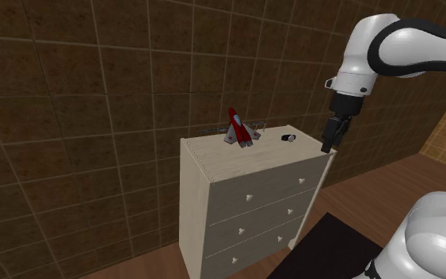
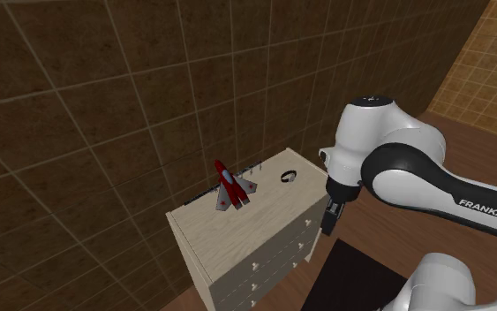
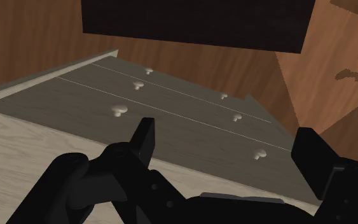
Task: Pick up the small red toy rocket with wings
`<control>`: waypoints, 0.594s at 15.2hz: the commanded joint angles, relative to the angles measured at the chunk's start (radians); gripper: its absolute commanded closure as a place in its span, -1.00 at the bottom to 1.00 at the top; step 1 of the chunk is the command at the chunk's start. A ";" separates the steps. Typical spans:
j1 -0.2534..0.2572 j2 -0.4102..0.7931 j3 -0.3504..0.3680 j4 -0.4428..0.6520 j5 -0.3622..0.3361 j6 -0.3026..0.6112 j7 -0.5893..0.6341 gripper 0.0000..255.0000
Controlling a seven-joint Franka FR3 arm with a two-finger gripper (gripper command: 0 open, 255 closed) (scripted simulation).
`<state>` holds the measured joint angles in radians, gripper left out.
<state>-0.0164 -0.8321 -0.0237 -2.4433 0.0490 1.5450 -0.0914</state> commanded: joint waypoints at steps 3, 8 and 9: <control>0.002 0.058 0.003 0.013 0.005 0.071 0.001 -1.00; 0.008 0.210 0.009 0.068 0.017 0.233 0.002 -1.00; 0.009 0.242 0.010 0.083 0.019 0.262 0.002 -1.00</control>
<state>-0.0091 -0.6186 -0.0169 -2.3668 0.0641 1.7702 -0.0921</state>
